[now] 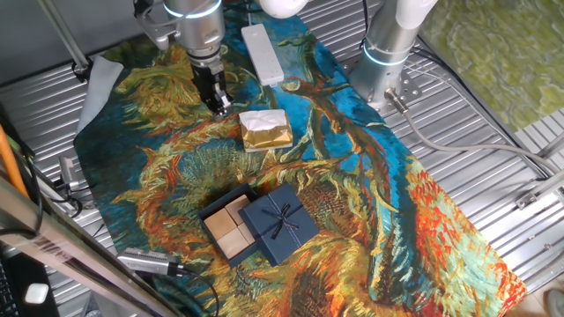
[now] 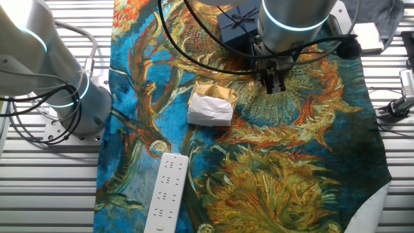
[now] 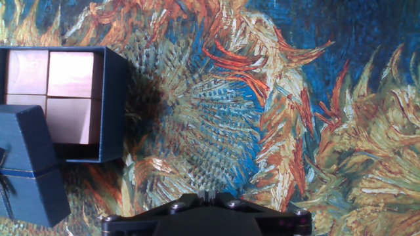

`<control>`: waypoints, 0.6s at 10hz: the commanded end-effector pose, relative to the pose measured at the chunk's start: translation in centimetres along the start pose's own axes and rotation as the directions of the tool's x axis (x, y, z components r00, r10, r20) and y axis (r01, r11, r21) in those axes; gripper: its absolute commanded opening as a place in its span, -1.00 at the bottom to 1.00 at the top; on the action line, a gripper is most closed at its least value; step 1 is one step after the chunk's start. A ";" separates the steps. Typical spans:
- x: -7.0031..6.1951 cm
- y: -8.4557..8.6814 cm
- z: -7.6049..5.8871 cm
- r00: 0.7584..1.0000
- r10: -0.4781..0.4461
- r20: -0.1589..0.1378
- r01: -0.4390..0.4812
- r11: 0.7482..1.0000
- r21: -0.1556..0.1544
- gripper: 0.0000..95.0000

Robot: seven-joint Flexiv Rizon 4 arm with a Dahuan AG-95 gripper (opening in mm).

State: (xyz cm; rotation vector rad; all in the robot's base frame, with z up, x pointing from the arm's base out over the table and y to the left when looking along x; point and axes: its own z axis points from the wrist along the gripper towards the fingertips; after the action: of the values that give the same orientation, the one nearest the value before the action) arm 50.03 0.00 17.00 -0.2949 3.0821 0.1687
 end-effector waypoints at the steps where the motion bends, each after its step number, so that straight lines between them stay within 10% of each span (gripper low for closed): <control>1: 0.0 0.0 0.0 1.000 0.000 -0.001 0.000 1.000 0.001 -1.00; 6: 0.0 0.0 0.0 0.999 -0.045 0.000 0.045 0.999 0.001 -1.00</control>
State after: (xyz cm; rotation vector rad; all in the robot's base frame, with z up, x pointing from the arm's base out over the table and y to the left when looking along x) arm 50.01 0.01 17.01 -0.3693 3.0720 0.1659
